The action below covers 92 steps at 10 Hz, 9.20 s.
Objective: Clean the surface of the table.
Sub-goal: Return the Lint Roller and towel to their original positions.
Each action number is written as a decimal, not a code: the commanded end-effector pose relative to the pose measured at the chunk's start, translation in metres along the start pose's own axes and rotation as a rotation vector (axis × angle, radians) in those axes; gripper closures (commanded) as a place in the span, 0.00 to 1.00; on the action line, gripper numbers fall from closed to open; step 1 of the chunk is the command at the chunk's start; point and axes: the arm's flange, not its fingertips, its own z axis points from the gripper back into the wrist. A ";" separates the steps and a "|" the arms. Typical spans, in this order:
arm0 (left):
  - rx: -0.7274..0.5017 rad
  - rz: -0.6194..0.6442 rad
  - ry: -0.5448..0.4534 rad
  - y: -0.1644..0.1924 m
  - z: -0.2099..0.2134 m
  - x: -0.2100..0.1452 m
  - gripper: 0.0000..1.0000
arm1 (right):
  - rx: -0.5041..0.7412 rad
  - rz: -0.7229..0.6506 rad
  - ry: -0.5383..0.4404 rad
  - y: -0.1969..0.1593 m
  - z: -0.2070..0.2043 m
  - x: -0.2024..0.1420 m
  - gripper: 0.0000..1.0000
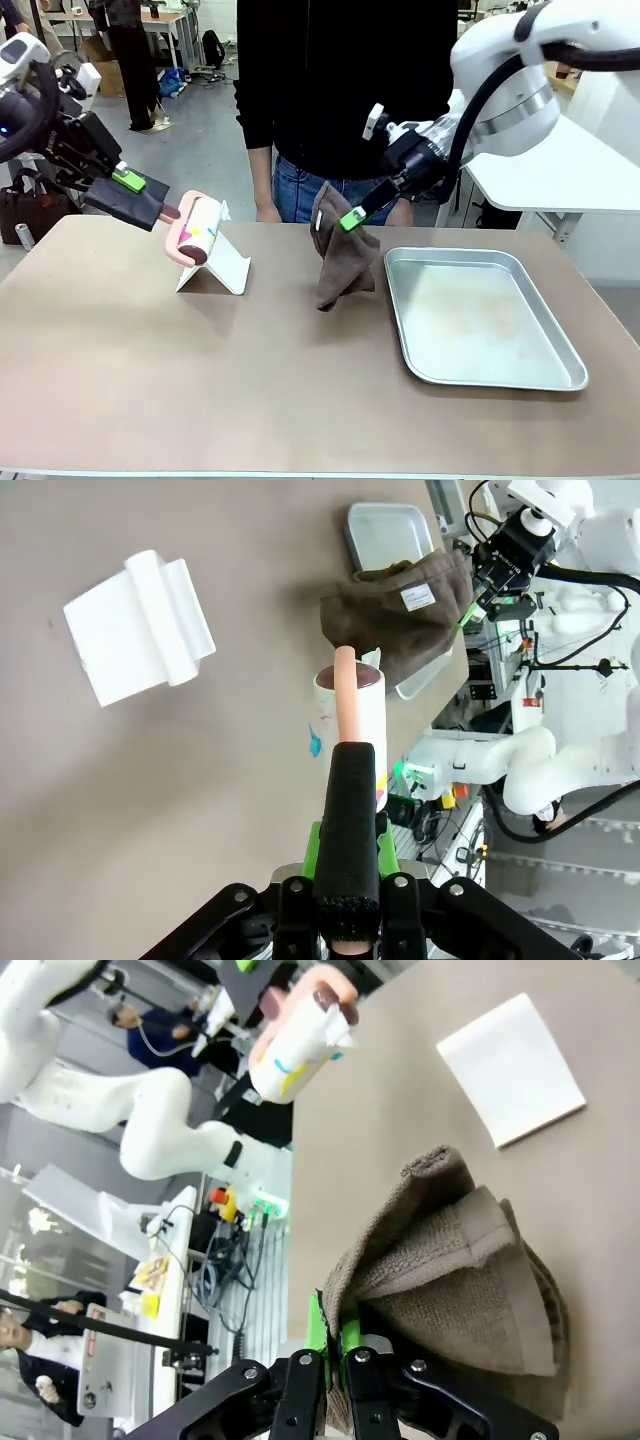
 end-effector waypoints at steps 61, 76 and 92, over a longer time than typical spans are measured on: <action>0.300 0.319 0.018 0.071 -0.112 0.095 0.78 | -0.366 -0.385 0.181 -0.047 -0.053 -0.048 0.95; 0.258 0.310 -0.014 0.060 -0.080 0.094 0.00 | -0.361 -0.375 0.153 -0.043 -0.045 -0.056 0.00; -0.340 0.409 -0.345 0.059 0.129 -0.116 0.00 | 0.242 -0.630 -0.709 0.113 0.167 -0.210 0.00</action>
